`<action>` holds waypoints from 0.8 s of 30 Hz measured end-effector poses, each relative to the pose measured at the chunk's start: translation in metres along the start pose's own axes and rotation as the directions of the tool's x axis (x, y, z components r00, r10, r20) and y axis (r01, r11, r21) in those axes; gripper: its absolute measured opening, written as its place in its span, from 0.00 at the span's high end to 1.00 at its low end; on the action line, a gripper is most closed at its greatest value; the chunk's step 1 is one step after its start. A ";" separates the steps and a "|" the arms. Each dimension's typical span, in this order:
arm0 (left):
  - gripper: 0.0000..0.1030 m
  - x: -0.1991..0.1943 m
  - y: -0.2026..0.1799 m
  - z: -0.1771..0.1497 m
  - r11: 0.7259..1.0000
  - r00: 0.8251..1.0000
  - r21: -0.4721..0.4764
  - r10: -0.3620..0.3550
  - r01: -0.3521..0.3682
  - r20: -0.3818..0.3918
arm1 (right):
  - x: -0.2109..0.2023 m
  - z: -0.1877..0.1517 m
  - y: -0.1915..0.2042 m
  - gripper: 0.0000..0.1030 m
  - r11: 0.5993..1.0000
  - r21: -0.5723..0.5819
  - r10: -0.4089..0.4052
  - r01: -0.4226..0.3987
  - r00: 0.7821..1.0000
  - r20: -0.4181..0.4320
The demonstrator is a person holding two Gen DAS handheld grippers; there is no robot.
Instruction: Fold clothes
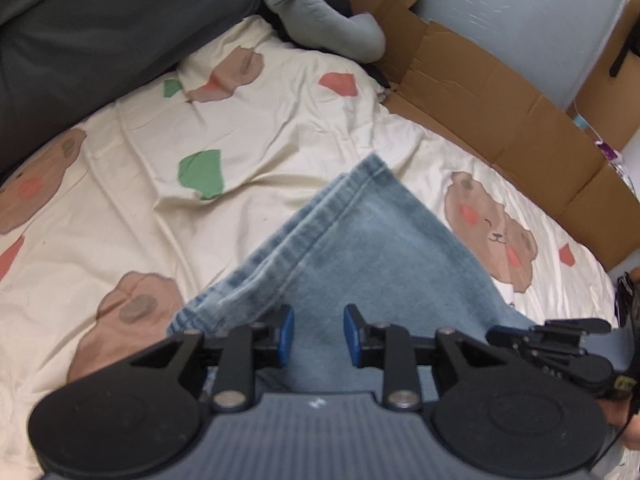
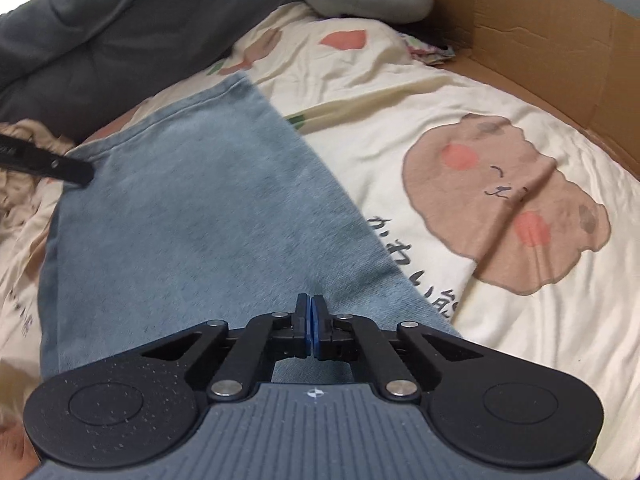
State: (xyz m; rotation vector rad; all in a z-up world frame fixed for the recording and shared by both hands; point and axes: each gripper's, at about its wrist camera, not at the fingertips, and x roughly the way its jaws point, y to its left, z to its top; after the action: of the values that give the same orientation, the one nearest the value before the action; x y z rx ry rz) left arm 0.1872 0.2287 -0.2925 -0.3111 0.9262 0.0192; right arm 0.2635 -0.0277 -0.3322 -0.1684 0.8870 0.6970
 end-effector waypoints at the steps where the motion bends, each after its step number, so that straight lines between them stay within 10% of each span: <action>1: 0.69 0.001 -0.003 0.002 1.000 1.000 0.006 -0.002 0.002 -0.001 | 0.001 0.001 -0.002 0.96 1.000 0.008 -0.004 0.004 1.000 0.003; 9: 0.61 0.019 -0.029 0.016 0.997 0.999 0.072 -0.040 0.041 -0.017 | -0.003 0.002 -0.038 0.96 0.985 0.140 -0.100 0.097 0.995 0.016; 24: 0.59 0.039 -0.032 0.016 0.990 0.999 0.138 -0.036 0.041 -0.036 | -0.064 -0.033 -0.043 0.89 0.992 0.123 0.006 -0.011 0.999 0.046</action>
State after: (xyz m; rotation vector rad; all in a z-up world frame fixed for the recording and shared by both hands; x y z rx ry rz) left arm 0.2279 0.1976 -0.3064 -0.2011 0.9492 -0.0859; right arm 0.2409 -0.1053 -0.3101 -0.0388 0.8847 0.6497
